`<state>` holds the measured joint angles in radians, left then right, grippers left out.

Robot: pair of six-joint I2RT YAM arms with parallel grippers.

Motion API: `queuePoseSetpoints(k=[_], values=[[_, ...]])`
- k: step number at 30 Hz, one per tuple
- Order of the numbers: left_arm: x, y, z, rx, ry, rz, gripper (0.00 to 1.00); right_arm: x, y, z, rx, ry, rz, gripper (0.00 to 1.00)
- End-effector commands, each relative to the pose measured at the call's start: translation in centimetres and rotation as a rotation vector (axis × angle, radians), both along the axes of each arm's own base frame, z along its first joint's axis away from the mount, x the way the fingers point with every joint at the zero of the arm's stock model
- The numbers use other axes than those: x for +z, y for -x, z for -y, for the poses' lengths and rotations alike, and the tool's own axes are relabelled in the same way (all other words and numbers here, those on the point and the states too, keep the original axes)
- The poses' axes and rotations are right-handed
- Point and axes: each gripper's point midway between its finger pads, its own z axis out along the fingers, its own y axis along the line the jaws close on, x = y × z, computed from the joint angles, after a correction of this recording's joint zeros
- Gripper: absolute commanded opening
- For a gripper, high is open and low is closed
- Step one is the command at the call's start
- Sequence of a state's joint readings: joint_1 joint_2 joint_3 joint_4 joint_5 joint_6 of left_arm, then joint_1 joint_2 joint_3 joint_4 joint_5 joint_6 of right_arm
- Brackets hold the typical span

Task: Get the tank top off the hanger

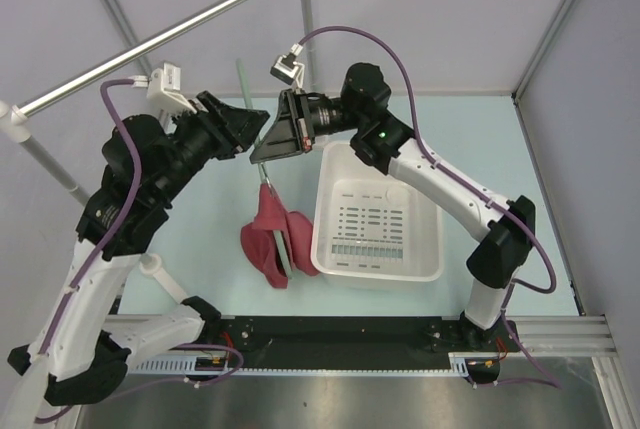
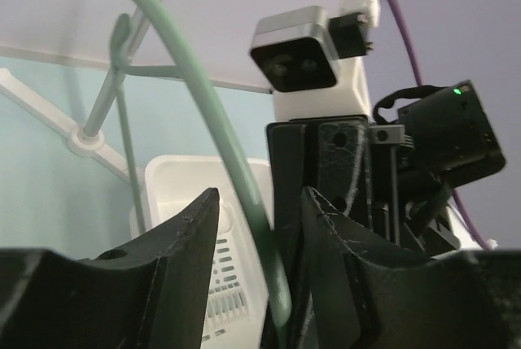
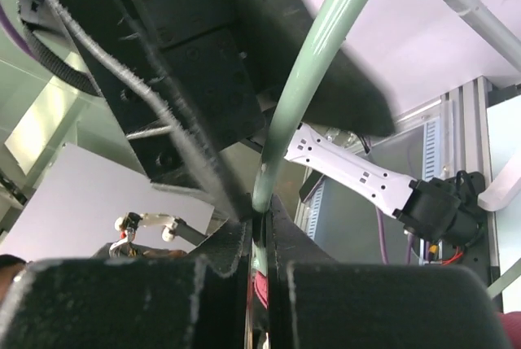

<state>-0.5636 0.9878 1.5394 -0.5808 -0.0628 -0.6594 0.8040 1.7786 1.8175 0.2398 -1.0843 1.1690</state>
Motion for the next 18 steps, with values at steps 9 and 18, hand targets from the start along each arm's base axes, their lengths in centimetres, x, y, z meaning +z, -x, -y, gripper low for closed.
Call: queuePoseSetpoints(k=[9, 18], values=[[4.1, 1.8, -5.2, 0.162, -0.058, 0.196, 0.00, 0.7, 0.1, -3.2, 0.041, -0.050, 0.114, 0.00], [6.5, 2.3, -6.9, 0.220, -0.102, 0.284, 0.00, -1.8, -3.1, -4.2, -0.094, 0.076, 0.135, 0.21]])
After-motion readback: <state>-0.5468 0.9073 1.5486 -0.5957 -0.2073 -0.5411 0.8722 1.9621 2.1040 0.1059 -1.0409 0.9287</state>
